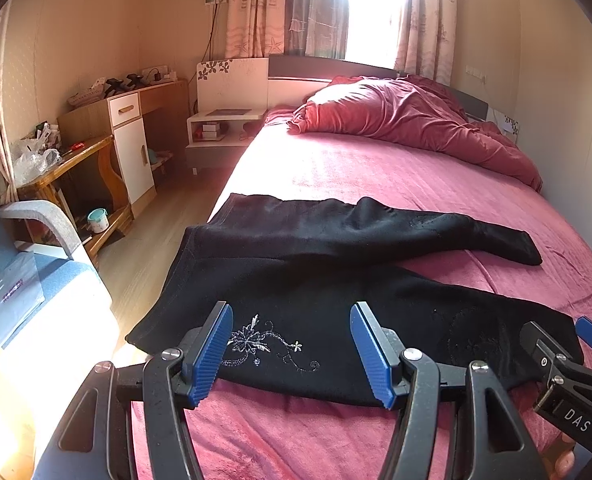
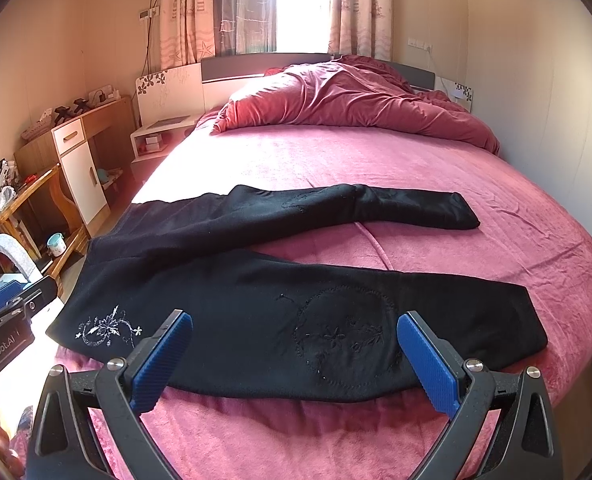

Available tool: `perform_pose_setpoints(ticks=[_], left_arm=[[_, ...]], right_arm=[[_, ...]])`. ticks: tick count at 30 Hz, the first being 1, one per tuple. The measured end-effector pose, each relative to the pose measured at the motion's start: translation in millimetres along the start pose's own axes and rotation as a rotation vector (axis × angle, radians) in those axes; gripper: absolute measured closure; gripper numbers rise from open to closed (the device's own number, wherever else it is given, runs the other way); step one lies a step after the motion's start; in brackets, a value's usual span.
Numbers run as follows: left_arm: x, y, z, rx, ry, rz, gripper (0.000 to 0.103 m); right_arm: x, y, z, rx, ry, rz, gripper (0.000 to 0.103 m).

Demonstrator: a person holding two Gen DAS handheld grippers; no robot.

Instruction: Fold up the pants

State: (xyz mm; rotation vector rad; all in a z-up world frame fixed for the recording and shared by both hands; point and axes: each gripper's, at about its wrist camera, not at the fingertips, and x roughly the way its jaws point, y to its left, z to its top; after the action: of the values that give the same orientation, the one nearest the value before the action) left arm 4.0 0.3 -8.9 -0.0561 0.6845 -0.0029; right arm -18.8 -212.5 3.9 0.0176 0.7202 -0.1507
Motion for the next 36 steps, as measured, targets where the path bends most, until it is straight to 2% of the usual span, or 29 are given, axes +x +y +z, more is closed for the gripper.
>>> perform_pose_setpoints(ticks=[3,7,9,11,13,15,20,22,23,24,26,31,35,36], left_arm=[[5,2,1,-0.01,0.023,-0.025,0.04],[12,12,0,-0.086,0.061,-0.153,0.04],[19,24,1,-0.166,0.079,-0.261,0.039],[27,36,2,-0.249,0.075,-0.322,0.036],[35,44,5,-0.267,0.057,-0.317,0.036],[45,57,8,-0.287,0.077,-0.326,0.036],[84,102,7,-0.397,0.194,-0.277,0.036],[100,127,-2,-0.469,0.238,-0.238,0.025],[105,139,-7,-0.5,0.252,-0.225,0.015],[108,150,-12,-0.527,0.252,-0.204,0.013],[114,166,-22,-0.542,0.254,-0.179,0.01],[126,186,-57,-0.546,0.348,-0.145,0.007],[132,186,-77,-0.524,0.416,-0.15,0.011],[134,185,-79,-0.524,0.425,-0.156,0.021]], right_arm=[[2,-1,-1,0.003,0.01,0.003,0.0],[6,-7,-4,0.04,0.025,0.038,0.0],[10,-15,-6,0.073,0.045,0.072,0.0],[17,-29,-12,0.134,0.081,0.114,0.0],[23,-45,-20,0.186,0.115,0.139,0.0],[28,-64,-30,0.236,0.15,0.169,0.0],[37,-128,-55,0.396,0.217,0.132,0.0],[42,-159,-66,0.467,0.241,0.085,0.003],[45,-174,-72,0.508,0.26,0.066,0.008],[50,-190,-79,0.563,0.278,0.056,0.01],[56,-220,-90,0.664,0.293,0.025,0.019],[78,-271,-105,0.814,0.296,-0.032,0.025],[96,-298,-108,0.92,0.287,-0.035,0.032],[100,-302,-109,0.938,0.289,-0.041,0.034]])
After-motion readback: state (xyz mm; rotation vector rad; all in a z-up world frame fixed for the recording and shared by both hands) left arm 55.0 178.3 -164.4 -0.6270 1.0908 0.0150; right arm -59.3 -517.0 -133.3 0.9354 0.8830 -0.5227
